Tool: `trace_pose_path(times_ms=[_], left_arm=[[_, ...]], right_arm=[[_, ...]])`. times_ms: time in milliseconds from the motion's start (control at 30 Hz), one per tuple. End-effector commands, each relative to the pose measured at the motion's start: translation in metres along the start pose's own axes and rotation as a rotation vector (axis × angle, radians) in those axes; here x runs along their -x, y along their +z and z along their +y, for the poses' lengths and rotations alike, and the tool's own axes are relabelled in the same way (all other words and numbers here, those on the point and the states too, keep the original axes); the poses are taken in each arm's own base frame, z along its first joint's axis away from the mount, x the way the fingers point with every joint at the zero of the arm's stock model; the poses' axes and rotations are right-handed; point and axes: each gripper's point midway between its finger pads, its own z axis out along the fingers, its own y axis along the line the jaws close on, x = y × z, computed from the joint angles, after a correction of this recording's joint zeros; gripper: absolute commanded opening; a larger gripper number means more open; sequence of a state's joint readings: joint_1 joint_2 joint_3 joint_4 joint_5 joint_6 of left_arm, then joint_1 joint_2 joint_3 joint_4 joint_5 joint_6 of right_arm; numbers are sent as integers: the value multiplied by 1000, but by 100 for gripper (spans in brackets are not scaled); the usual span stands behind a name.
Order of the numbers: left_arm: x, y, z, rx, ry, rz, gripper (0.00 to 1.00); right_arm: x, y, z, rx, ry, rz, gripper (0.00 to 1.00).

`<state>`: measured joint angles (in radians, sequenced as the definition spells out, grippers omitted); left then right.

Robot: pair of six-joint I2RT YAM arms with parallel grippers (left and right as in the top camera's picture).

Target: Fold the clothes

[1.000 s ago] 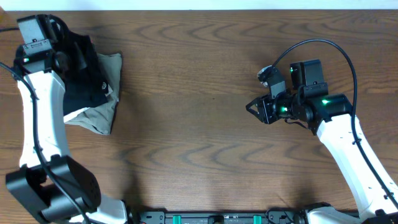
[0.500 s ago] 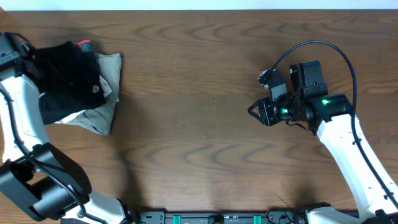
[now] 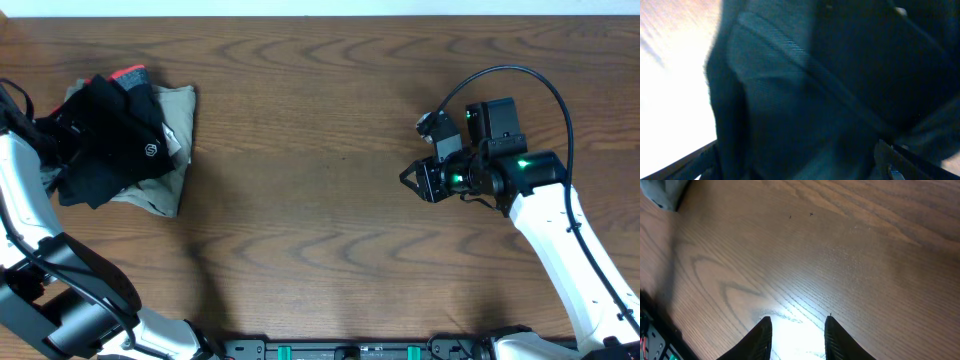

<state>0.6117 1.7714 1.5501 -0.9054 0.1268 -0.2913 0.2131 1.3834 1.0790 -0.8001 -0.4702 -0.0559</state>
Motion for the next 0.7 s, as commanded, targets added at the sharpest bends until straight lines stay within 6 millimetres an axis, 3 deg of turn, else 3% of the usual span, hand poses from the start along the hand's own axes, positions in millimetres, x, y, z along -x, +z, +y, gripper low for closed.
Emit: trace_pose_path(times_ms=[0,167,433,533,667], left_arm=[[7,-20,-30,-163,15,-25,96],[25,-56,-44,-236,40,-156,96],[37,-138,-55,-331,8,-371,96],[36,-145,-55,-348,-46,-375,95],[35,-124,-53,-340,-136,-310,92]], right_arm=[[3,-5,-1,-7,-13,-14,33],[0,-5,0,-7,-8,-3,33],[-2,-5,-8,-48,-5,6,34],[-2,-5,-8,-48,-5,5,34],[-2,-5,-8,-51,-5,6,34]])
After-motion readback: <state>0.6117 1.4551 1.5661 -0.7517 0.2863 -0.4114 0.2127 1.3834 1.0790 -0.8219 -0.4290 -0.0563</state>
